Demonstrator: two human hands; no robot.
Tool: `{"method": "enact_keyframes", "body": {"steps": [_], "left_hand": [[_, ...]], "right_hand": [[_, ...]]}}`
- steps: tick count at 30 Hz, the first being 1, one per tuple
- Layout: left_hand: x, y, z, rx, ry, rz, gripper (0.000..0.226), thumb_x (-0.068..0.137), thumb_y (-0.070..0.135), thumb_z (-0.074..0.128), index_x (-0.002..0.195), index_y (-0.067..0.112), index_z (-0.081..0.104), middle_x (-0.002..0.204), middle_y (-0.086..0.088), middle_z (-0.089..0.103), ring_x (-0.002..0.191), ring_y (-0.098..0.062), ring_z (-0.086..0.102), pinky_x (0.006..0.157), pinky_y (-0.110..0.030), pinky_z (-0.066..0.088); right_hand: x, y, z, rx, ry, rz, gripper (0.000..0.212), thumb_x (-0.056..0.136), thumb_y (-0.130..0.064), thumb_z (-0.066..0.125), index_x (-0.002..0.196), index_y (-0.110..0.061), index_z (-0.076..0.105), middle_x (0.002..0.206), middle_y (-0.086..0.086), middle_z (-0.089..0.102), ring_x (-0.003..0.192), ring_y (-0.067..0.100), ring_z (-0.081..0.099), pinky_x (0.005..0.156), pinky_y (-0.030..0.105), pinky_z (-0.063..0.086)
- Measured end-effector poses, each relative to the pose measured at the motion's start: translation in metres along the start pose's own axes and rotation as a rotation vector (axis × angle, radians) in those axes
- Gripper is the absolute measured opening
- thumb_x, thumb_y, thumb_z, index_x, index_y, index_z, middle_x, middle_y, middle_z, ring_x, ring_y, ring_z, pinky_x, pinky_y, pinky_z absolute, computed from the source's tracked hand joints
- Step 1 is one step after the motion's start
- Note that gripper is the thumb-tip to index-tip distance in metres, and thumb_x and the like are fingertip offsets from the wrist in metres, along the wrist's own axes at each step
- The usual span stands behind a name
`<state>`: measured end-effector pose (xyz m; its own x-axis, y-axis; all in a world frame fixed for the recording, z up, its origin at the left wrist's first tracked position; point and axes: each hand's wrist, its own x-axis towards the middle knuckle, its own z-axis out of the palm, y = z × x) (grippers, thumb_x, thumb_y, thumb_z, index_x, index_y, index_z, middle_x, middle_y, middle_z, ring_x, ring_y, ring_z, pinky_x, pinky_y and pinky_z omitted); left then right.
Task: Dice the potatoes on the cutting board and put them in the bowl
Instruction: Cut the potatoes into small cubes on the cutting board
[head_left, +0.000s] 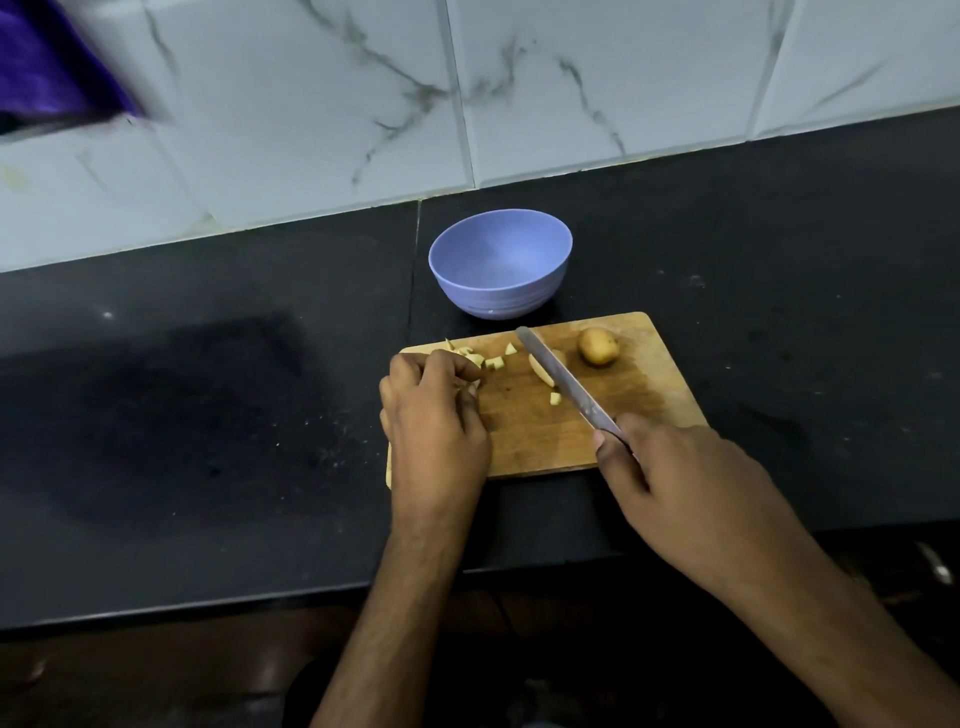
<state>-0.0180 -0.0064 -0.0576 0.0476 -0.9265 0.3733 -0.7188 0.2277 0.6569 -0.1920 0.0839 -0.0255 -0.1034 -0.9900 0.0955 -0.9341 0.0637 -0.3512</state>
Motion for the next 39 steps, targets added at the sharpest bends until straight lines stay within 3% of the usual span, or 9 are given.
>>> {"method": "enact_keyframes", "body": {"steps": [4,8,10,14,16,20,24,31,39], "left_hand": [[0.000,0.002,-0.001,-0.009,-0.025,0.038,0.007,0.095,0.027,0.066,0.102,0.025,0.065,0.112,0.006,0.048,0.108,-0.013,0.042,0.099,-0.044,0.041],[-0.005,0.010,0.000,0.173,-0.149,0.245,0.024,0.093,0.051,0.061,0.107,0.032,0.065,0.119,0.005,0.046,0.110,-0.016,0.038,0.088,-0.037,0.028],[-0.009,0.014,0.004,0.317,-0.192,0.354,0.031,0.096,0.058,0.051,0.109,0.032,0.061,0.117,0.004,0.046,0.106,-0.017,0.039,0.088,-0.038,0.031],[-0.007,0.020,0.010,0.365,-0.219,0.354,0.035,0.098,0.062,0.042,0.109,0.032,0.055,0.114,0.005,0.048,0.106,-0.016,0.043,0.091,-0.042,0.035],[-0.005,0.019,0.010,0.343,-0.237,0.337,0.032,0.098,0.061,0.044,0.112,0.035,0.057,0.115,0.007,0.047,0.107,-0.014,0.042,0.094,-0.042,0.034],[-0.007,0.022,0.011,0.298,-0.229,0.324,0.022,0.098,0.053,0.050,0.111,0.038,0.060,0.111,0.008,0.048,0.105,-0.013,0.042,0.092,-0.038,0.030],[-0.006,0.026,0.014,0.222,-0.226,0.251,0.014,0.094,0.045,0.058,0.103,0.035,0.064,0.107,0.010,0.049,0.105,-0.012,0.042,0.091,-0.036,0.029],[0.002,0.016,0.006,0.087,0.040,-0.026,0.016,0.085,0.019,0.067,0.098,0.028,0.071,0.108,0.006,0.053,0.110,-0.018,0.045,0.090,-0.035,0.026],[0.004,0.025,0.008,0.162,0.045,0.076,0.025,0.098,0.014,0.053,0.114,0.027,0.067,0.110,0.010,0.067,0.109,-0.016,0.050,0.090,-0.035,0.028]], "right_hand": [[-0.001,0.000,0.002,-0.032,0.004,-0.025,0.023,0.101,-0.051,0.028,0.088,-0.037,0.040,0.060,-0.007,0.050,0.048,0.007,0.049,0.045,0.019,0.025],[-0.003,0.005,0.000,0.008,-0.022,-0.015,0.025,0.101,-0.050,0.029,0.088,-0.035,0.045,0.058,-0.005,0.051,0.047,0.008,0.049,0.046,0.019,0.026],[-0.004,0.006,-0.002,0.023,-0.029,-0.004,0.027,0.101,-0.050,0.029,0.084,-0.034,0.042,0.057,-0.004,0.051,0.047,0.009,0.049,0.045,0.019,0.025],[-0.003,0.005,-0.005,0.056,-0.076,0.022,0.028,0.102,-0.049,0.030,0.083,-0.033,0.044,0.058,-0.003,0.054,0.046,0.009,0.053,0.045,0.022,0.036],[-0.003,0.006,-0.008,0.097,-0.106,0.049,0.033,0.102,-0.048,0.031,0.079,-0.028,0.045,0.057,-0.003,0.056,0.043,0.010,0.057,0.047,0.026,0.044],[-0.002,0.009,-0.013,0.260,-0.177,0.112,0.039,0.102,-0.047,0.032,0.078,-0.023,0.051,0.055,0.005,0.062,0.036,0.013,0.059,0.041,0.022,0.039],[0.002,0.010,-0.012,0.402,-0.212,0.169,0.038,0.101,-0.045,0.036,0.078,-0.021,0.053,0.058,0.013,0.065,0.040,0.024,0.062,0.043,0.030,0.048],[0.001,0.014,-0.010,0.505,-0.199,0.197,0.036,0.101,-0.044,0.039,0.076,-0.023,0.053,0.054,0.011,0.062,0.035,0.018,0.056,0.039,0.026,0.043],[0.001,0.015,-0.012,0.534,-0.203,0.193,0.035,0.101,-0.042,0.040,0.077,-0.021,0.054,0.057,0.014,0.062,0.036,0.019,0.057,0.040,0.026,0.044]]}}
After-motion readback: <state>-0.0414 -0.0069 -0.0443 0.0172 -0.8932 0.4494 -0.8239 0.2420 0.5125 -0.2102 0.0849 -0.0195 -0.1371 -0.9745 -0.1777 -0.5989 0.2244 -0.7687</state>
